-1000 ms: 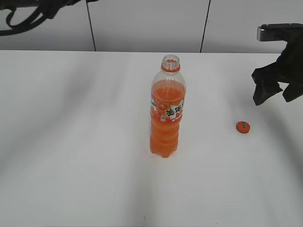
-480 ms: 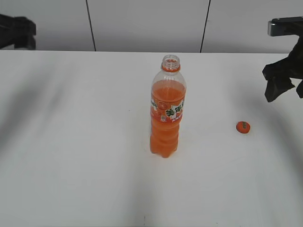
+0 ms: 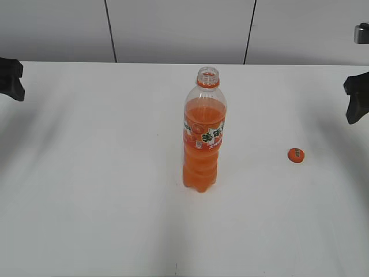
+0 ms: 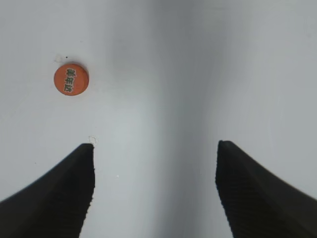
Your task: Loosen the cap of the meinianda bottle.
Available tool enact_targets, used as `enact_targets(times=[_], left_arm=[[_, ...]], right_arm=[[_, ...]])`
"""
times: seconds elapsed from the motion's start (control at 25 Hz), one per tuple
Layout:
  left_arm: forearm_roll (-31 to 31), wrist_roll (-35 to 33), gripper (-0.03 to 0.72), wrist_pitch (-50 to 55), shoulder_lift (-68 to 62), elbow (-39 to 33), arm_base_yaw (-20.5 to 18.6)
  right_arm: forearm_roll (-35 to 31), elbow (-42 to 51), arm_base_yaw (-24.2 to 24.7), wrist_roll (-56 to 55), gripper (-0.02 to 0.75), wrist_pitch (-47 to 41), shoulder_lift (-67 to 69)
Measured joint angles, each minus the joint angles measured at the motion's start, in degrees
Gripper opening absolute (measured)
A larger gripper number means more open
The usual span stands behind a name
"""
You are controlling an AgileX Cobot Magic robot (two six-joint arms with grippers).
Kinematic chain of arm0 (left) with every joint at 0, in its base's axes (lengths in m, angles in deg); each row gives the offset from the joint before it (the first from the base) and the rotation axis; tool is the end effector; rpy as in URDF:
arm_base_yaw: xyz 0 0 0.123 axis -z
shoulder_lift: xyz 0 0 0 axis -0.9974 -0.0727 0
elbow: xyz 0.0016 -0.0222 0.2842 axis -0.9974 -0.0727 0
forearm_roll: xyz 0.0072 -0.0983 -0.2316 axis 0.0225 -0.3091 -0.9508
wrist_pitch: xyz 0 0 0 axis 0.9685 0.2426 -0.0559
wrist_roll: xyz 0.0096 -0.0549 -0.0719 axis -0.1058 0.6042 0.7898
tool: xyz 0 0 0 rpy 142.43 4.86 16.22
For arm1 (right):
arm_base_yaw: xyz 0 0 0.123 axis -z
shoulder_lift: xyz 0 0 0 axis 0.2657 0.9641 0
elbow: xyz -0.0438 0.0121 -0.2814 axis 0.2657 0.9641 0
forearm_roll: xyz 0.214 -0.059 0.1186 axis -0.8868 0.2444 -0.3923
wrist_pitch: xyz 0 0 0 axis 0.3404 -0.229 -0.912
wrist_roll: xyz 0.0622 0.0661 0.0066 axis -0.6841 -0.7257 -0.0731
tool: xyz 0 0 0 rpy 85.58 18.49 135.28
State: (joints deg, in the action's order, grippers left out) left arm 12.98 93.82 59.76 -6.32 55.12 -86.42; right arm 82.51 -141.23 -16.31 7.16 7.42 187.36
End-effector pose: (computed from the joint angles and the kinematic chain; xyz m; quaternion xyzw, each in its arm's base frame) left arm 0.3338 0.0061 0.2436 -0.0470 0.9710 0.0060 0.2343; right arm 0.3387 0.0053 0.2293 -0.0237 0.9946 -0.0008 0.1015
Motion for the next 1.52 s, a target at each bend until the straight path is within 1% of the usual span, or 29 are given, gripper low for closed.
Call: enact_targets(times=[0.2, 0.44, 0.76, 1.08, 1.28, 1.4, 1.52], left_arm=[[-0.3, -1.9, 0.592, 0.4, 0.8, 0.0, 2.1], [2.4, -2.2, 0.592, 0.6, 5.1, 0.0, 2.2], [3.1, -2.3, 0.591, 3.1, 17.0, 0.0, 2.2], [3.1, -2.4, 0.591, 8.1, 28.1, 0.0, 2.2], [1.9, -2.6, 0.591, 10.4, 34.0, -0.1, 2.2], [0.2, -4.4, 0.591, 10.5, 38.2, -2.2, 2.2], [-1.5, -5.6, 0.591, 10.3, 44.1, -6.8, 2.2]], right_arm=[[0.4, 0.0, 0.0, -0.1, 0.568, -0.6, 0.0], [1.9, 0.0, 0.0, -0.2, 0.568, -0.8, -3.0], [2.2, 0.0, 0.0, -0.2, 0.568, -1.9, -14.4], [2.5, 0.0, 0.0, -0.2, 0.568, -5.7, -27.4], [2.6, 1.5, 0.0, -0.2, 0.568, -6.8, -35.7], [2.6, 4.6, 0.0, -0.2, 0.568, -6.7, -41.0], [2.5, 9.0, 0.0, -0.2, 0.568, -6.6, -46.5]])
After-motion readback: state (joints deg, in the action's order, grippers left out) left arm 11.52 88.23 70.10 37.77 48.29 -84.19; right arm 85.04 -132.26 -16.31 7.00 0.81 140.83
